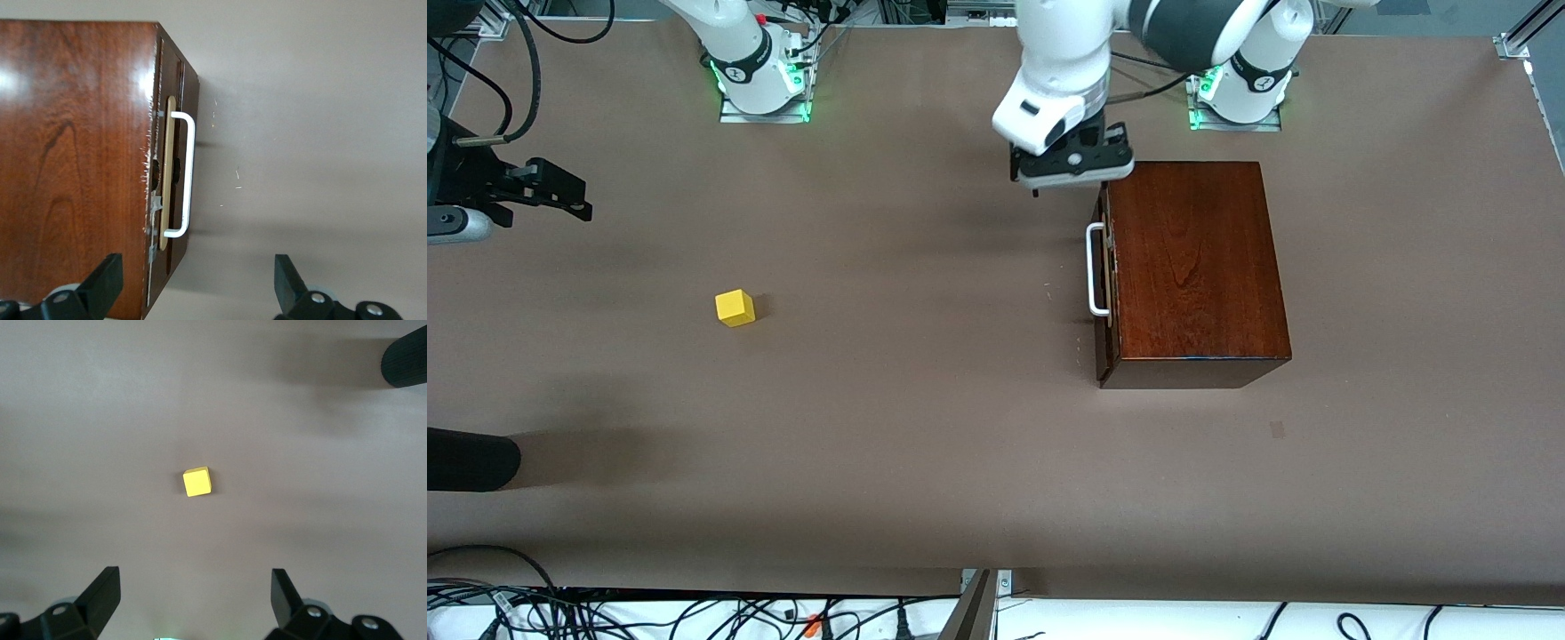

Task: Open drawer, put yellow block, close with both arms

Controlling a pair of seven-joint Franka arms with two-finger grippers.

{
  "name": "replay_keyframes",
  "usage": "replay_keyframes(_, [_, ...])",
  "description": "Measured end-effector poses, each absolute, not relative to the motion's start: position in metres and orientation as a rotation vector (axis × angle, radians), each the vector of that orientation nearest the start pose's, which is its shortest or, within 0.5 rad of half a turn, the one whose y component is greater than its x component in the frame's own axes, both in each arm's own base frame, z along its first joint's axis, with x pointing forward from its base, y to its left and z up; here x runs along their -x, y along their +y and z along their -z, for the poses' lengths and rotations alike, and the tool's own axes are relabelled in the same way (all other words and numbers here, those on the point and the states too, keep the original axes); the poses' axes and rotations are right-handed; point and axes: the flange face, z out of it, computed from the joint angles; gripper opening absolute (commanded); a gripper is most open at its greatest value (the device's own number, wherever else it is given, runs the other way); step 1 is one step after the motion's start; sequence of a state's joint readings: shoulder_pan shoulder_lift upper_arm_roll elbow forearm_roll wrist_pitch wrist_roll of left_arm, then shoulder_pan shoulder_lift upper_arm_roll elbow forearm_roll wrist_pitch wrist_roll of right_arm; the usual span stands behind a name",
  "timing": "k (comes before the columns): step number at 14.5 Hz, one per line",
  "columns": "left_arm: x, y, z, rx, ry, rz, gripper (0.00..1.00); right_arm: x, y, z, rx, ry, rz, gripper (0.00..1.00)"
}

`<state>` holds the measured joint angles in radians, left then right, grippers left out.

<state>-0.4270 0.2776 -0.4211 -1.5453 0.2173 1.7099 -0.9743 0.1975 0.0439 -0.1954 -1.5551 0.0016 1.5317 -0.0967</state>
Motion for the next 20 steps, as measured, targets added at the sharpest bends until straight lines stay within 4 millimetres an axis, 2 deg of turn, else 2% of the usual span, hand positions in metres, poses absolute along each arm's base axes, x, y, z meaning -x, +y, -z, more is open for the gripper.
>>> replay_keyframes(7, [-0.486, -0.449, -0.409, 2.953, -0.173, 0.040, 1.00, -0.563, 0.004, -0.604, 3.140, -0.155, -0.105, 1.00])
replay_keyframes(10, [-0.492, -0.449, -0.379, 2.918, -0.159, 0.036, 1.00, -0.563, 0.004, -0.604, 3.140, -0.155, -0.106, 1.00])
replay_keyframes(13, [-0.489, -0.448, -0.352, 2.892, -0.113, 0.053, 1.00, -0.563, 0.004, -0.604, 3.140, -0.155, -0.106, 1.00])
replay_keyframes(16, [-0.483, -0.446, -0.332, 2.867, -0.084, 0.037, 1.00, -0.563, 0.004, -0.604, 3.140, -0.155, -0.106, 1.00])
replay_keyframes(20, [-0.481, -0.443, -0.316, 2.836, -0.055, 0.035, 1.00, -0.563, 0.004, -0.604, 3.140, -0.155, -0.106, 1.00])
